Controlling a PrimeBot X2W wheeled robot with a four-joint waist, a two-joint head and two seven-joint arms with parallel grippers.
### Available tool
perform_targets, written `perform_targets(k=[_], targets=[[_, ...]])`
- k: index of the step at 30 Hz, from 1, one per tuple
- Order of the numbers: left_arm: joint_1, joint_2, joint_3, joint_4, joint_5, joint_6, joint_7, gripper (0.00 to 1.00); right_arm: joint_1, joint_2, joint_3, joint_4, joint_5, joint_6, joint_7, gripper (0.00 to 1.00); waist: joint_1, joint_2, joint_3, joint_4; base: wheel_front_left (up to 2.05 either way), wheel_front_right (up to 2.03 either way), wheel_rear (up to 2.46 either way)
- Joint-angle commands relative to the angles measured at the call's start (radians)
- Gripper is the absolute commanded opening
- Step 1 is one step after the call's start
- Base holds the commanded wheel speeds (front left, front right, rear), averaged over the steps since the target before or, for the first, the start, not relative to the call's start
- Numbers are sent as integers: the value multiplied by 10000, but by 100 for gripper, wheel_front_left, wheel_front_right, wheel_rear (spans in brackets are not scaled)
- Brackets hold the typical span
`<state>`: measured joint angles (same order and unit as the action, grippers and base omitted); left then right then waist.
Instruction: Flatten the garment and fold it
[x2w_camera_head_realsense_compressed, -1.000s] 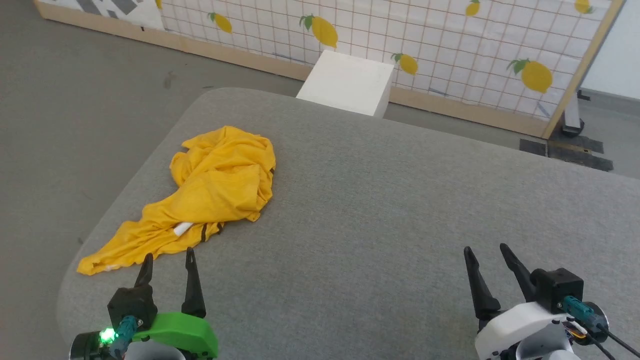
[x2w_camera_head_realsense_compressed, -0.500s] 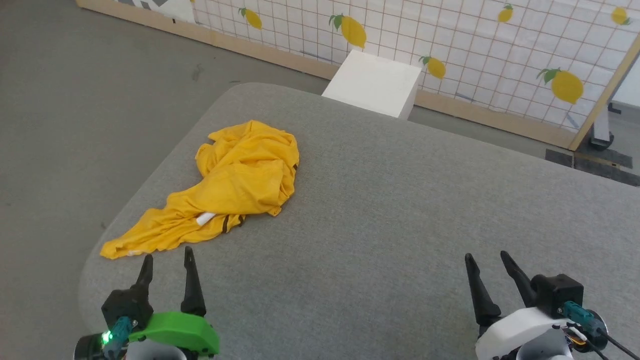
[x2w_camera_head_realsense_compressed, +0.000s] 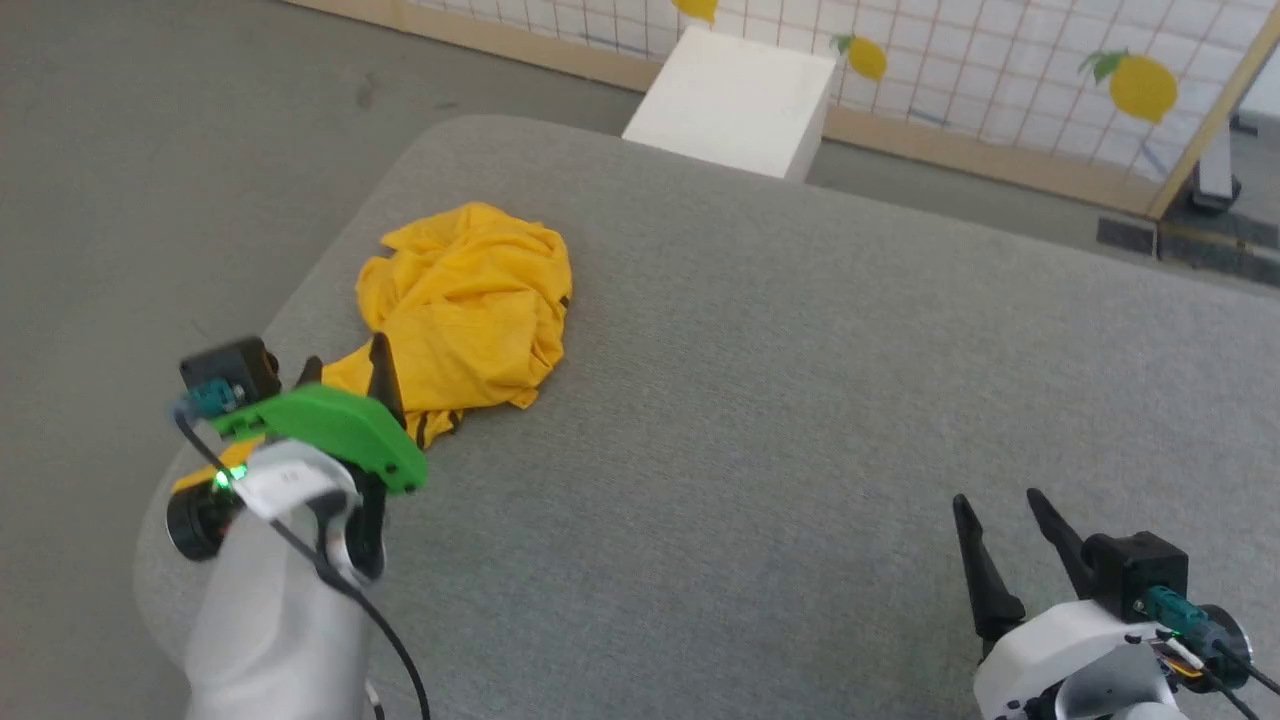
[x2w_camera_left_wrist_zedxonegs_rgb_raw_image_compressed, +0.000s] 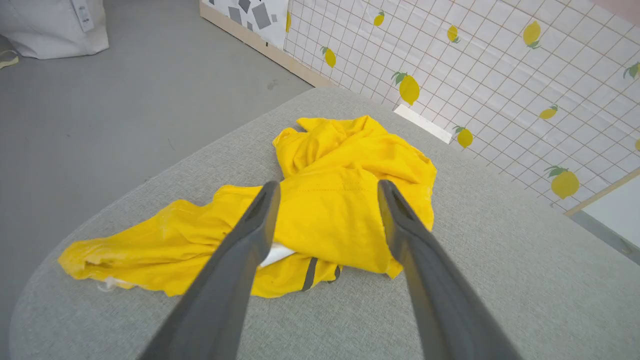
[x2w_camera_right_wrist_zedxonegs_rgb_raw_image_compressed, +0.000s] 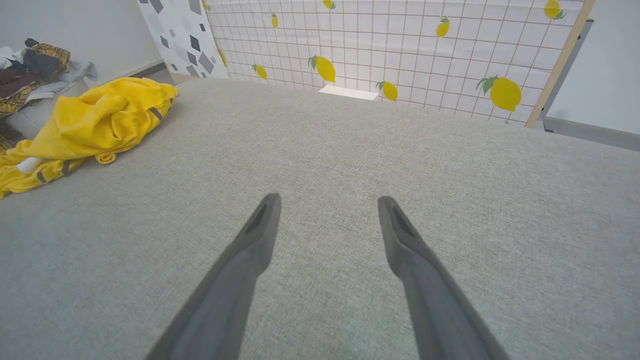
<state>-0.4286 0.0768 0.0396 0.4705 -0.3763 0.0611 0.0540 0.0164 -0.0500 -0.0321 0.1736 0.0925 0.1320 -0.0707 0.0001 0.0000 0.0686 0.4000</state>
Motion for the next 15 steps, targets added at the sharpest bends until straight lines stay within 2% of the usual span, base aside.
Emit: perform_targets(k=[1, 8, 15], targets=[[-500, 133, 66, 330, -232, 98, 159, 100, 155, -3, -59, -134, -94, -11, 75, 100, -1, 0, 542, -457, 0, 0, 0], [-2048, 565, 91, 2089, -605, 405, 1452, 100, 310, -3, -464, -1057, -389, -12, 553, 100, -1, 0, 1632, -1174, 0, 0, 0], [-3153, 747, -210, 3369, -756, 545, 2548, 100, 487, -3, -926, -1825, -492, -13, 829, 100, -1, 0, 2632, -1412, 0, 0, 0]])
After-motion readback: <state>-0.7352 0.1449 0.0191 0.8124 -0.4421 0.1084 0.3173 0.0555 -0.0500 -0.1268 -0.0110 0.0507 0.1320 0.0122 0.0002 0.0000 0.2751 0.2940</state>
